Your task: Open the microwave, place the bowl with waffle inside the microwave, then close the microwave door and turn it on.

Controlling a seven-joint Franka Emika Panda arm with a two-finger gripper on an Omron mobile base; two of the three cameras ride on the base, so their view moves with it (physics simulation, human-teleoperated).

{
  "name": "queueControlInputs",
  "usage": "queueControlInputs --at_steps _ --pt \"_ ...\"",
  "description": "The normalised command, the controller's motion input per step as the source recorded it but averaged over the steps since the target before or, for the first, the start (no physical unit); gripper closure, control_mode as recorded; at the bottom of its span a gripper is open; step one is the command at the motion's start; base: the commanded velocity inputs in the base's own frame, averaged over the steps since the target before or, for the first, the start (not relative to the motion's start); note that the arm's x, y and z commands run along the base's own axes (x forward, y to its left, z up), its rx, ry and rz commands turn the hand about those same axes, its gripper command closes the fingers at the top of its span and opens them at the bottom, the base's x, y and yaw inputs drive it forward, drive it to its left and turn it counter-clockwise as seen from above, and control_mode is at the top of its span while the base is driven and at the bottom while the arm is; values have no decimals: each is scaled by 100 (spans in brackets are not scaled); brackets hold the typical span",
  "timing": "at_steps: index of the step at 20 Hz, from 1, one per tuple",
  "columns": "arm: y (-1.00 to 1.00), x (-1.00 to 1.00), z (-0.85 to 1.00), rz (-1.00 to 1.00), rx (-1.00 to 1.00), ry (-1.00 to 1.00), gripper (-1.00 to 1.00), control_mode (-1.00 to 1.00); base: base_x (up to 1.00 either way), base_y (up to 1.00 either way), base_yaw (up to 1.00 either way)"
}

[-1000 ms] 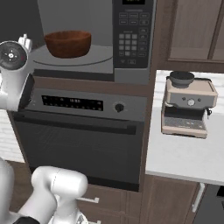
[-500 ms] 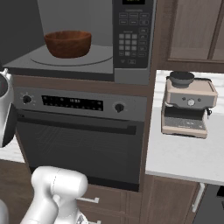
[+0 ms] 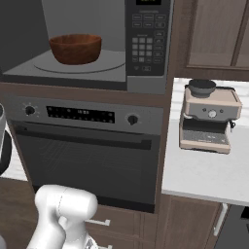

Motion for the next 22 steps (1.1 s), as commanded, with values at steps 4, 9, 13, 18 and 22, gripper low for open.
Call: queueControlInputs --at_steps 4,9,13,18,22 --pt "65 1 -61 19 -13 20 100 -100 0 0 0" --pt "59 0 -86 23 -8 10 100 -100 0 0 0" --pt "46 0 -100 24 0 0 100 -100 0 0 0" --pt "58 0 -100 23 0 0 100 -100 0 0 0" --pt "54 0 -93 18 0 0 100 -100 0 0 0"
